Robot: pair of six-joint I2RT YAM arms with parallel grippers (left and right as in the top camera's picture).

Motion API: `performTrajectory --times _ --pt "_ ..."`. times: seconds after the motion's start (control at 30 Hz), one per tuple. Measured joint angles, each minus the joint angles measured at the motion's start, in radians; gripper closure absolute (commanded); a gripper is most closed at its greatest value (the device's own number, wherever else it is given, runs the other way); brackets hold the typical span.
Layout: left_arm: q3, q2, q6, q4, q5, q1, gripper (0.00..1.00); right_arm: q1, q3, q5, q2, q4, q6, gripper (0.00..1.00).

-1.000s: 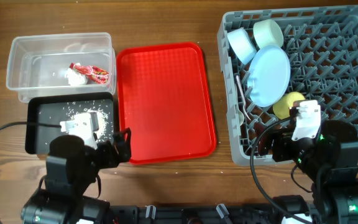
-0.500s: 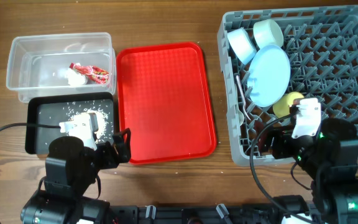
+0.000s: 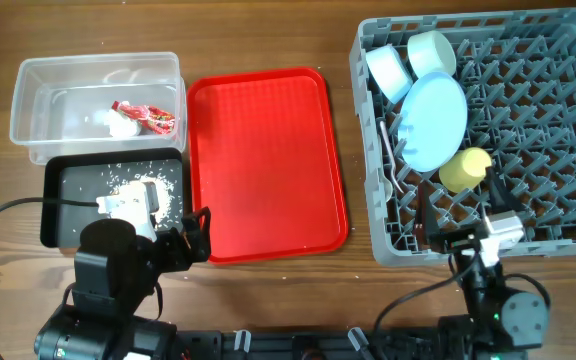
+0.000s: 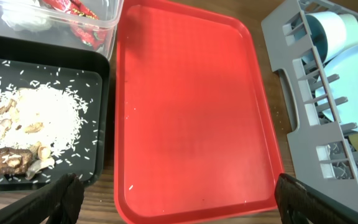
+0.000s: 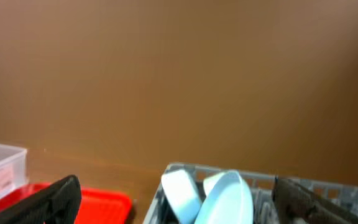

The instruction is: Sort waste into correct bins and load items into the dishwasher rack

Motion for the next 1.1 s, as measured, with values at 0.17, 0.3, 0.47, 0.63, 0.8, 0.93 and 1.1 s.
performTrajectory --times 0.17,0.3,0.47,0.63,0.8,0.93,1.1 --pt "0.0 0.0 0.0 0.0 0.0 0.0 0.0 0.002 -0.098 0.065 -0.003 -0.038 -0.003 0.0" --pt "0.0 0.0 0.0 0.0 0.0 0.0 0.0 0.002 -0.1 0.07 -0.004 -0.167 -0.003 0.0" --pt "0.0 0.0 0.0 -0.001 0.0 0.0 0.0 0.002 -0.1 0.07 -0.004 -0.167 -0.003 0.0" --pt "0.0 0.0 0.0 0.0 0.0 0.0 0.0 0.002 -0.1 0.07 -0.004 -0.167 -0.003 0.0" --pt "0.0 0.0 0.0 0.0 0.0 0.0 0.0 0.002 -0.1 0.07 -0.004 -0.167 -0.003 0.0" --pt "0.0 0.0 0.0 0.0 0.0 0.0 0.0 0.002 -0.1 0.07 -0.004 -0.167 -0.003 0.0" --pt "0.0 -0.005 0.001 -0.008 0.0 0.014 0.0 0.002 -0.1 0.07 -0.004 -0.167 -0.003 0.0"
